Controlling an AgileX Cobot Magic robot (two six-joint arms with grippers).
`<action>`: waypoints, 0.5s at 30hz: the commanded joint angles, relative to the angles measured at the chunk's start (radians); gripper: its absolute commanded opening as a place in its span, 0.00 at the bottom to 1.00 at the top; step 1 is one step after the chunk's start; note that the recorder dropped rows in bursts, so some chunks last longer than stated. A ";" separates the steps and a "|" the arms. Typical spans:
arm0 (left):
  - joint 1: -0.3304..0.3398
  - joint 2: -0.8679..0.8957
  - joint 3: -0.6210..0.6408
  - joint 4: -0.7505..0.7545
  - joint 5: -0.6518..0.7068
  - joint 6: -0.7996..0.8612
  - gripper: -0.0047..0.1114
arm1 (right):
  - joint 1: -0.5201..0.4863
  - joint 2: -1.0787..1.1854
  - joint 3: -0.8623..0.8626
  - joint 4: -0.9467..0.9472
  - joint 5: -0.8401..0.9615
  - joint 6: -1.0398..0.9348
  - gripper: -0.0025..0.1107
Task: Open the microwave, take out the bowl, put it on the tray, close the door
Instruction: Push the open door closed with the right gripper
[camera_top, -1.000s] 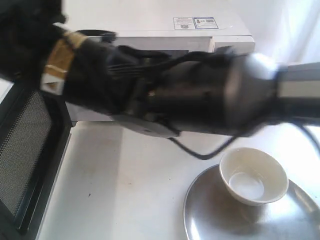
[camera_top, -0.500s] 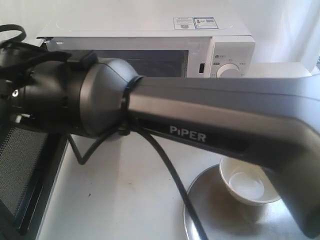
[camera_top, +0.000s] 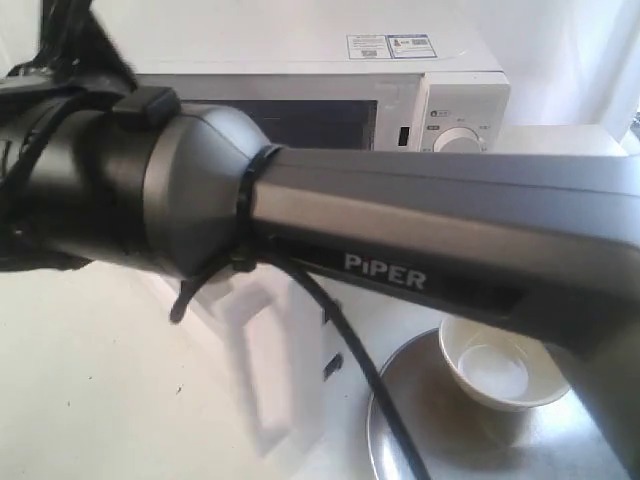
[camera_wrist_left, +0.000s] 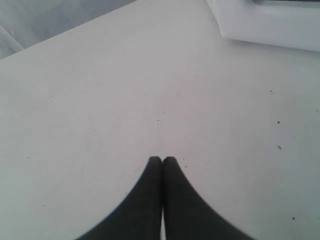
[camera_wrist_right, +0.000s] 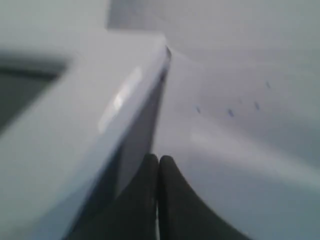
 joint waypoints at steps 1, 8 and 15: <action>0.000 -0.002 -0.002 -0.002 0.000 -0.003 0.04 | -0.088 -0.014 -0.001 -0.163 0.207 0.286 0.02; 0.000 -0.002 -0.002 -0.002 0.000 -0.003 0.04 | -0.203 -0.014 0.040 -0.092 0.228 0.453 0.02; 0.000 -0.002 -0.002 -0.002 0.000 -0.003 0.04 | -0.299 0.007 0.151 -0.242 0.139 0.605 0.02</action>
